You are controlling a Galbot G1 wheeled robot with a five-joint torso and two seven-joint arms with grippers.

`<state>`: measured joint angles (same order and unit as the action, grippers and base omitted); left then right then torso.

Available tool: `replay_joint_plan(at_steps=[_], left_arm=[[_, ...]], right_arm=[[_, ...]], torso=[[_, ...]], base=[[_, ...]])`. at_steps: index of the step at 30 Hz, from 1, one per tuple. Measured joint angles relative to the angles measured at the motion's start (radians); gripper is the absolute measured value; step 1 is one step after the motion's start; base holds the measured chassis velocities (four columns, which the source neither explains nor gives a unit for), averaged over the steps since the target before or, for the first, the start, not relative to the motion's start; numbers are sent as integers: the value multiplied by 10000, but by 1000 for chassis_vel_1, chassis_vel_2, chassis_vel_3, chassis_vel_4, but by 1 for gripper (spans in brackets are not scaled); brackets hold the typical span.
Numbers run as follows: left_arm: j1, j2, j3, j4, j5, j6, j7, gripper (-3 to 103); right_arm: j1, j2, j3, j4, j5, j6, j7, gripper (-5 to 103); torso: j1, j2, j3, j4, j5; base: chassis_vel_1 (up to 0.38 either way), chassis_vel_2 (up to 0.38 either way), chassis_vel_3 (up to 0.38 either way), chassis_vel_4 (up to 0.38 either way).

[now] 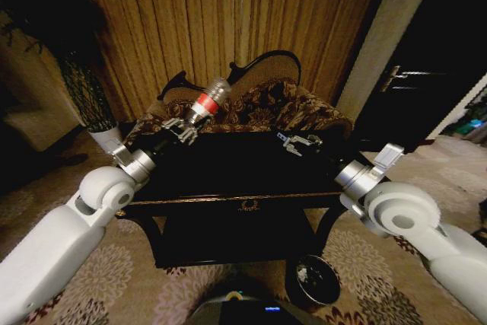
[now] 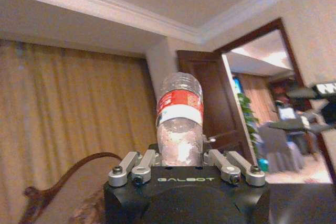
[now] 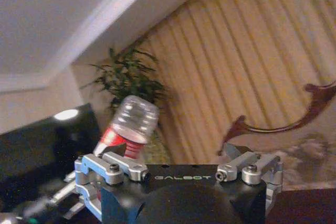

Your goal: Move to the front of the table and place the trash on the table into the trash bin.

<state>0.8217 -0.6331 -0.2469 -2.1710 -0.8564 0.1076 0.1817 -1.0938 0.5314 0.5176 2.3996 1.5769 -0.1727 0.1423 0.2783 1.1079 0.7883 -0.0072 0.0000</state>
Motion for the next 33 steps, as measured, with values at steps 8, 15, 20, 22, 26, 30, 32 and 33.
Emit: replay_joint_plan(at_steps=[8, 15, 20, 22, 26, 30, 32, 33], left_arm=[[-1504, 106, 1383, -89, -59, -46, -12, 31], [-2504, -99, 2417, -122, -101, 73, -139, 31], [-2559, -127, 2747, -152, -26, 100, -169, 31], [-2575, -133, 2832, -194, -15, 122, -172, 31], [-2638, -118, 3043, -292, -1, 150, -170, 31], [-2874, -119, 3370, -425, 0, 188, -169, 31], [-2907, -118, 3428, -449, 1, 206, -173, 31], [-2962, -73, 3577, -493, 1, 223, -177, 31]], right_arm=[[581, 33, -419, -132, 145, 30, -403, 100], [1010, 7, -566, -353, 186, 34, -452, 100], [1020, 25, -551, -368, 191, 35, -556, 100], [1017, 35, -539, -374, 192, 35, -638, 100], [1039, 24, -568, -354, 192, 36, -728, 100], [1052, 1, -636, -347, 155, 34, -734, 100], [1051, -3, -636, -348, 150, 33, -734, 100], [1046, -13, -627, -346, 140, 27, -734, 100]], torso=[[-1, 0, 0, 0, 0], [0, 0, 1, 1, 0], [0, 0, 1, 1, -1], [0, 0, 1, 1, -1], [0, 0, 1, 1, 0], [0, 0, 1, 1, -1], [0, 0, 1, 1, -1], [0, 0, 1, 0, -1]], base=[[0, 0, 0, 0], [0, 0, 0, 0], [0, 0, 0, 0], [0, 0, 0, 0], [0, 0, 0, 0], [0, 0, 0, 0], [0, 0, 0, 0], [0, 0, 0, 0]])
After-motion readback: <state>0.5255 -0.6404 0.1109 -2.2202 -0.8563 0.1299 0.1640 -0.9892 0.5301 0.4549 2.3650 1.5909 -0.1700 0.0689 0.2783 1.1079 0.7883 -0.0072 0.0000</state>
